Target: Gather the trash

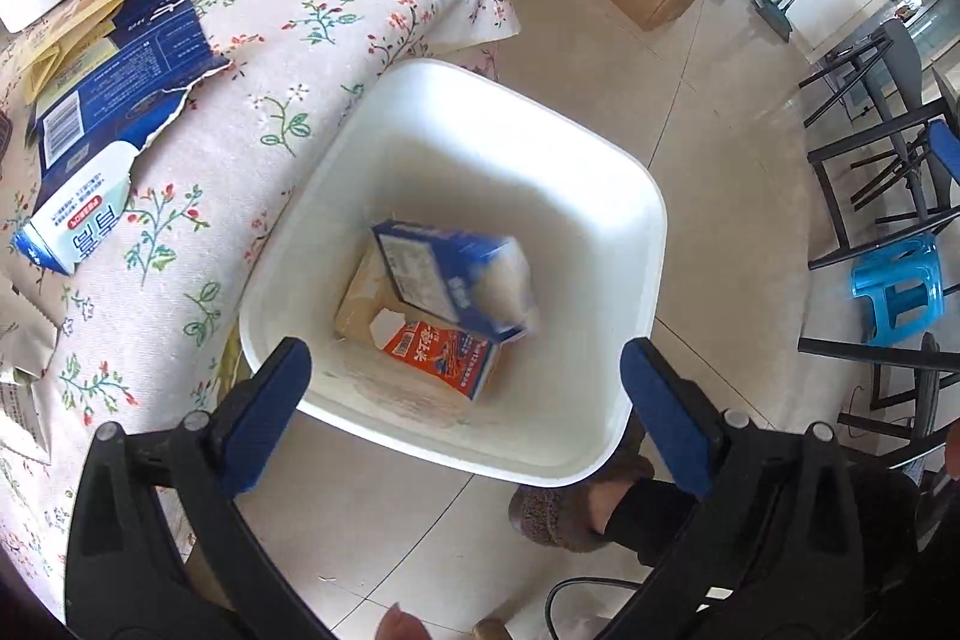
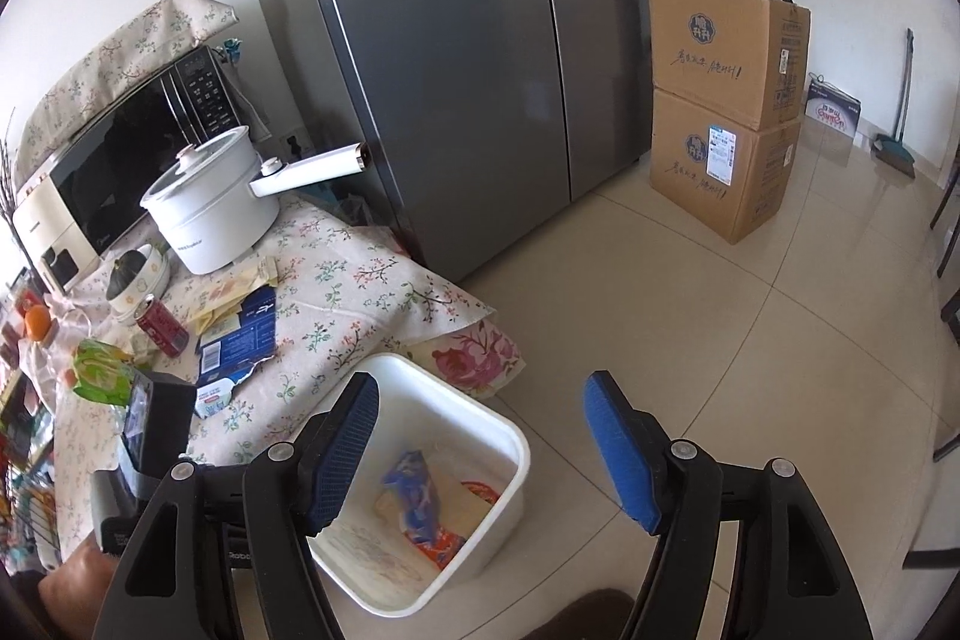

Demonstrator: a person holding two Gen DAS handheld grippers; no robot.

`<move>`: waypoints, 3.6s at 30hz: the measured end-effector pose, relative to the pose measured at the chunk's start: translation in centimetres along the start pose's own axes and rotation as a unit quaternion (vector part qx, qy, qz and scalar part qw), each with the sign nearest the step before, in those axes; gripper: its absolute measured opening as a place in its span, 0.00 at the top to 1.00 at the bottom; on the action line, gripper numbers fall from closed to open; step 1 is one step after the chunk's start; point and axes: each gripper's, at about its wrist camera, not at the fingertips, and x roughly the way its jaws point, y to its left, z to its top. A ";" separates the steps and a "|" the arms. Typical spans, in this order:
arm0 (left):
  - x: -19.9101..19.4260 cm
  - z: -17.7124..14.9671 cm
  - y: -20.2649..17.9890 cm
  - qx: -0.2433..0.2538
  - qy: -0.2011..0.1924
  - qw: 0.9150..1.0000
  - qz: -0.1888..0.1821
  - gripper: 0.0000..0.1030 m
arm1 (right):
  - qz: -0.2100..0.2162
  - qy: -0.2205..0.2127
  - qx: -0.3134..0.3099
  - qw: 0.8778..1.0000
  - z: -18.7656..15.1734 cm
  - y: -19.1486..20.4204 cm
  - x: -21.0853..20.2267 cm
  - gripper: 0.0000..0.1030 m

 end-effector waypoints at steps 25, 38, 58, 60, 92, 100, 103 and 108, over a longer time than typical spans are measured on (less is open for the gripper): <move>-14.7 -10.0 11.7 -0.072 -0.179 0.977 0.090 0.01 | 0.005 -0.005 -0.097 0.995 0.5 11.7 1.2 0.22; -17.1 -12.4 18.8 -0.173 -0.199 0.957 0.120 0.01 | 0.011 0.011 -0.117 0.993 0.6 16.7 3.3 0.21; -13.0 -7.3 25.2 -0.319 -0.265 0.904 0.102 0.31 | 0.020 0.041 -0.158 0.986 0.5 21.6 6.8 0.21; -12.9 -7.3 25.7 -0.327 -0.270 0.901 0.096 0.46 | 0.018 0.043 -0.162 0.986 0.5 21.7 6.9 0.21; -24.4 -19.6 25.3 -0.264 -0.374 0.882 0.114 0.79 | 0.057 0.084 -0.219 0.970 -4.5 31.2 9.1 0.21; -22.9 -22.6 26.7 -0.282 -0.343 0.888 0.120 0.79 | 0.063 0.106 -0.245 0.962 -6.6 33.6 10.3 0.21; -22.3 -23.5 27.1 -0.289 -0.332 0.890 0.121 0.79 | 0.069 0.121 -0.240 0.961 -6.9 33.7 10.9 0.21; -21.8 -24.4 27.5 -0.294 -0.319 0.893 0.120 0.79 | 0.079 0.152 -0.210 0.962 -7.2 33.4 12.3 0.21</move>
